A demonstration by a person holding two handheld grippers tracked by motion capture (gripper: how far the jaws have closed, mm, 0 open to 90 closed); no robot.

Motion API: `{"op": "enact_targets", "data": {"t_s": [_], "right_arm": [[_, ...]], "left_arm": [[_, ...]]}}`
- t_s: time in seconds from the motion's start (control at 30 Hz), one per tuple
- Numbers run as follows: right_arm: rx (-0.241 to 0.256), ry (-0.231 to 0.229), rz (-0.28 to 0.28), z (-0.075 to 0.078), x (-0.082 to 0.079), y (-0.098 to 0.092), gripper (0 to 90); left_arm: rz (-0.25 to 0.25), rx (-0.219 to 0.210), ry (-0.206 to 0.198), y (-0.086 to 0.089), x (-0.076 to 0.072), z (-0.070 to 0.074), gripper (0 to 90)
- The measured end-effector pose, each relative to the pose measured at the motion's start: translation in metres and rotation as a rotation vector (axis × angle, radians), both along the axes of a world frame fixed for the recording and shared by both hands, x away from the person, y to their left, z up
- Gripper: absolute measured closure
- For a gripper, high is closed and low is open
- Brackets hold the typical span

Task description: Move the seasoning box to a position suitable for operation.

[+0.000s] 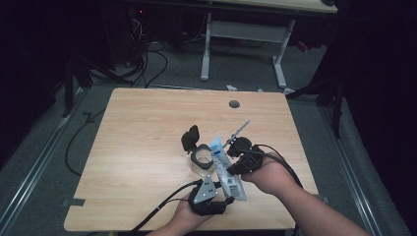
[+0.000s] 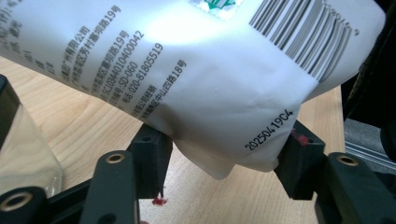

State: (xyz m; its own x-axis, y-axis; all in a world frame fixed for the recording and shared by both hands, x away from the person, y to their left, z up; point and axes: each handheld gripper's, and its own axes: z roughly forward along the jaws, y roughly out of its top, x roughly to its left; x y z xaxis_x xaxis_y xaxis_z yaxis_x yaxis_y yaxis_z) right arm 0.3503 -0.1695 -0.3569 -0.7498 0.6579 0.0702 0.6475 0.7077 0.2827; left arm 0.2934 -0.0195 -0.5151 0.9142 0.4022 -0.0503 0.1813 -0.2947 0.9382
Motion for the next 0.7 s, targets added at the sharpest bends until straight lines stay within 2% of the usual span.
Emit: {"op": "enact_targets", "data": {"t_s": [0.2, 0.33, 0.57, 0.7], "right_arm": [[-0.013, -0.010, 0.007, -0.001, 0.003, 0.001, 89.4], [-0.012, -0.014, 0.012, -0.001, 0.006, 0.005, 89.4], [-0.011, -0.011, 0.017, -0.005, 0.014, 0.014, 89.4], [-0.006, -0.018, 0.016, -0.008, 0.017, 0.018, 89.0]], "left_arm": [[0.007, -0.008, -0.020, 0.001, -0.005, 0.003, 48.1], [0.028, -0.005, -0.041, 0.001, -0.008, 0.006, 49.4], [0.050, 0.010, -0.050, 0.004, -0.007, 0.006, 50.1], [0.089, 0.029, -0.063, 0.005, -0.006, 0.006, 51.9]]}}
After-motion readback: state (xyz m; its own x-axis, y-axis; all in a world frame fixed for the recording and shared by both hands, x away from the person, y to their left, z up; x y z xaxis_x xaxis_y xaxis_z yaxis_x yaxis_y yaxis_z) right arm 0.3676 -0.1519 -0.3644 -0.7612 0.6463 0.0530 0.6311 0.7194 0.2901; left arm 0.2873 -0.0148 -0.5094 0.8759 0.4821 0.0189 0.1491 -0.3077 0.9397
